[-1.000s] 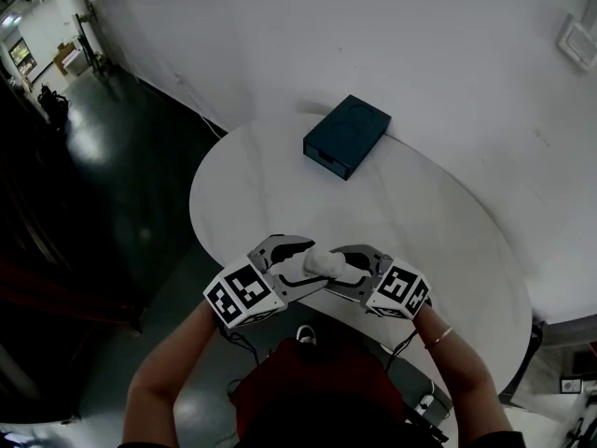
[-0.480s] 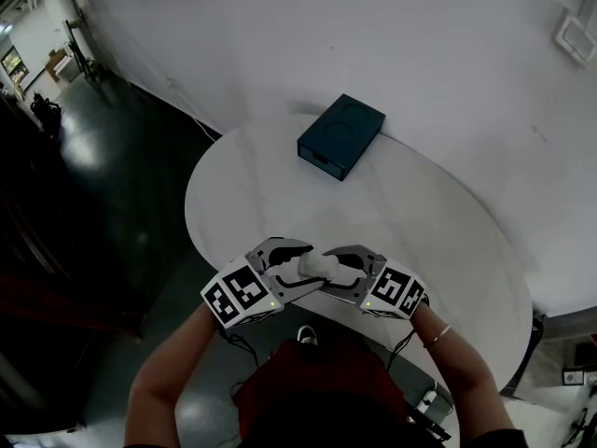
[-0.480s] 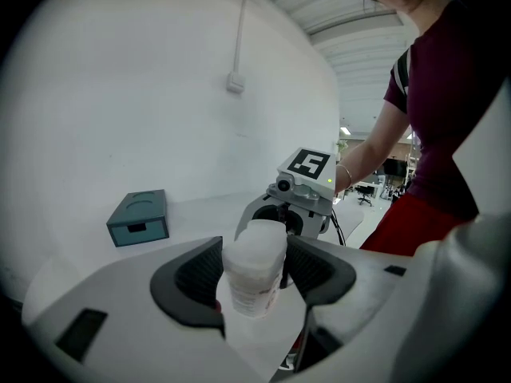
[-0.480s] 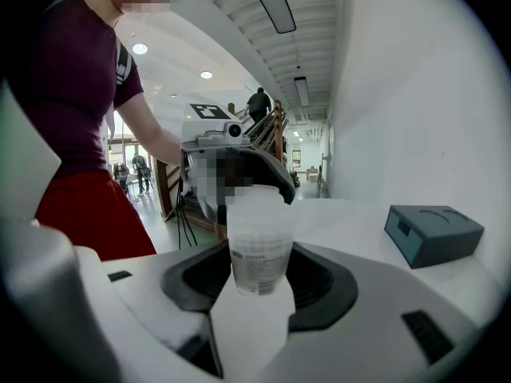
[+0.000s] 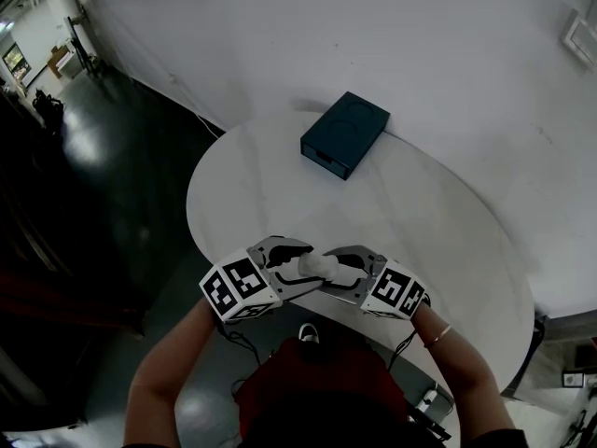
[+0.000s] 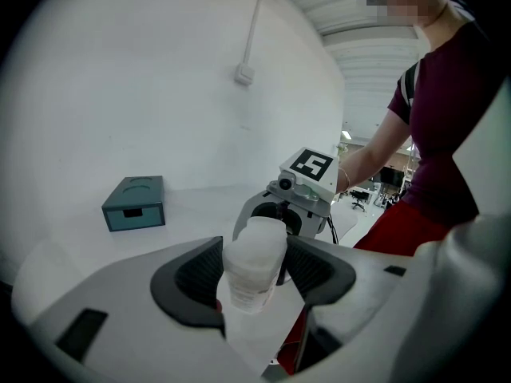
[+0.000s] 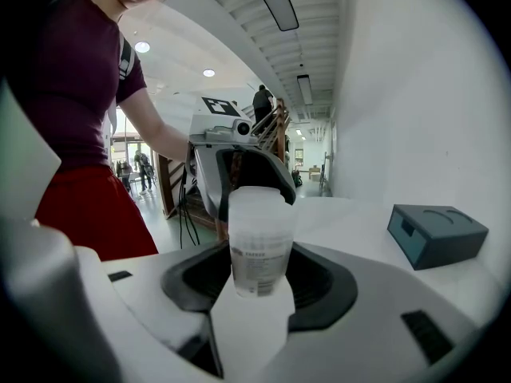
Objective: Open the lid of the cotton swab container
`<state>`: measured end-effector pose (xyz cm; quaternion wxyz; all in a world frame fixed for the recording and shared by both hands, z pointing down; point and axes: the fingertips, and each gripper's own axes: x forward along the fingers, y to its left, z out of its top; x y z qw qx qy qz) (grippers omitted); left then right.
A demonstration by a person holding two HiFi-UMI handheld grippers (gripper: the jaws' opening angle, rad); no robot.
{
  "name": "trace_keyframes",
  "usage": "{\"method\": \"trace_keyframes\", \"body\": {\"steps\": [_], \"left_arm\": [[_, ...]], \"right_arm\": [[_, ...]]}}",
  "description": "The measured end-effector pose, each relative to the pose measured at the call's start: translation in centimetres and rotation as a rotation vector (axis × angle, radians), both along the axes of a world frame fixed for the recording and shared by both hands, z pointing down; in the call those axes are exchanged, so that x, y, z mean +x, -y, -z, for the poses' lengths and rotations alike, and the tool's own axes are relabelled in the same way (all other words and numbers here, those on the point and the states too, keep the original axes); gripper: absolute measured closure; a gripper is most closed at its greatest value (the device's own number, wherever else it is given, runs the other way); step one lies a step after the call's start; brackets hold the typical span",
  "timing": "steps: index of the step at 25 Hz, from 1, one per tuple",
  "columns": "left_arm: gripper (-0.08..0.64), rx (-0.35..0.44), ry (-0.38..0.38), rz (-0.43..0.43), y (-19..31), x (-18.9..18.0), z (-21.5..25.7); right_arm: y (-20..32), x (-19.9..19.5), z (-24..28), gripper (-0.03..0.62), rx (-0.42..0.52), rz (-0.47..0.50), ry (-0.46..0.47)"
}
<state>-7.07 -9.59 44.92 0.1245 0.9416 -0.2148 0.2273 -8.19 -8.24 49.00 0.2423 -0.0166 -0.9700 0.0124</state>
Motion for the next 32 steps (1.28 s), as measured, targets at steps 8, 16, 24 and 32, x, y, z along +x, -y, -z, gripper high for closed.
{"method": "trace_keyframes", "body": {"steps": [8, 16, 24, 32], "left_arm": [[0.299, -0.065, -0.009, -0.025, -0.2, 0.1, -0.1], [0.301, -0.146, -0.051, -0.029, -0.2, 0.4, 0.6], [0.299, -0.189, -0.057, -0.04, -0.4, 0.9, 0.7], [0.299, -0.211, -0.109, -0.004, 0.6, 1.5, 1.8]], "right_arm": [[-0.3, 0.0, 0.4, 0.37, -0.007, 0.005, 0.027], [-0.3, 0.2, 0.5, 0.371, 0.051, -0.004, 0.036], [-0.7, 0.7, 0.6, 0.373, 0.039, -0.006, 0.06], [-0.2, 1.3, 1.2, 0.373, 0.049, -0.032, 0.084]]}}
